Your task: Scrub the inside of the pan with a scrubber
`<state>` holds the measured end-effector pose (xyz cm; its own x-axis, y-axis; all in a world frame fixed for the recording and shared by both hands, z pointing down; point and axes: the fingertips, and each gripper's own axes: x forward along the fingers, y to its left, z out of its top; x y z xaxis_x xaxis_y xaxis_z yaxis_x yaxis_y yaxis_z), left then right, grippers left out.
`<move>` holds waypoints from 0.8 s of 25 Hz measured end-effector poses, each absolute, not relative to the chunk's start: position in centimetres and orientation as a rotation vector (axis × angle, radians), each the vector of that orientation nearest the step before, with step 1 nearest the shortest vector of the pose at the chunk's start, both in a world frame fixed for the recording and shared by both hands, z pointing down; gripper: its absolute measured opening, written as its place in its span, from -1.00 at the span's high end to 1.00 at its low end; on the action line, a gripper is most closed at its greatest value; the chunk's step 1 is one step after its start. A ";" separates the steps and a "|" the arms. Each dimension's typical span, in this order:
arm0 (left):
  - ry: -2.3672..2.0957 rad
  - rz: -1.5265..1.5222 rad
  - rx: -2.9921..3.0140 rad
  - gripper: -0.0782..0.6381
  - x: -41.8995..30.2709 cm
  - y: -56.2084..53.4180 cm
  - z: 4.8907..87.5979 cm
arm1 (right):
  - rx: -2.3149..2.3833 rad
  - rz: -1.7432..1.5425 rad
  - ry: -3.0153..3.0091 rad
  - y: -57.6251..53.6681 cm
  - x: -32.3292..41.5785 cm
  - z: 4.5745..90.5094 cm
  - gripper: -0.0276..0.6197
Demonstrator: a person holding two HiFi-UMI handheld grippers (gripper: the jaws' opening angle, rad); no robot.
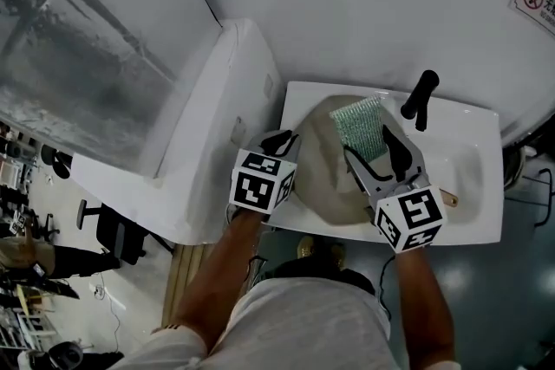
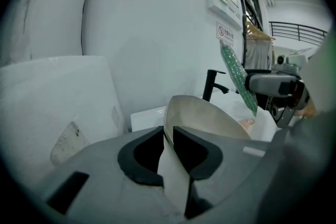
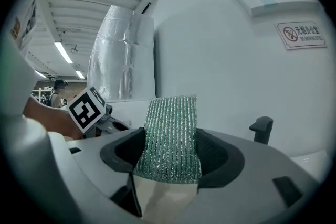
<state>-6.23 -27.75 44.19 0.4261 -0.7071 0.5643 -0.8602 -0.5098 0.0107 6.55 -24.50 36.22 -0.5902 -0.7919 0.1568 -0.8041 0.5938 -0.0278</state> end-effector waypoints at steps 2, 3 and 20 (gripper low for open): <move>-1.360 0.724 2.366 0.60 -6.6 -27.8 44.7 | 1.337 0.161 -2.653 -25.2 6.0 37.2 -0.02; -1.364 0.723 2.356 0.60 -6.8 -27.9 45.0 | 1.323 0.168 -2.635 -25.5 5.7 37.6 -0.02; -1.343 0.722 2.301 0.62 -6.6 -29.2 47.3 | 1.176 0.358 -2.308 -30.2 2.8 47.1 -0.02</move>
<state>-6.57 -29.20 47.29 0.4116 -0.6846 0.6016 -0.8793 -0.4718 0.0647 2.83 -30.17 47.12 -0.4870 -0.6715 0.5585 -0.8091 0.5877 0.0011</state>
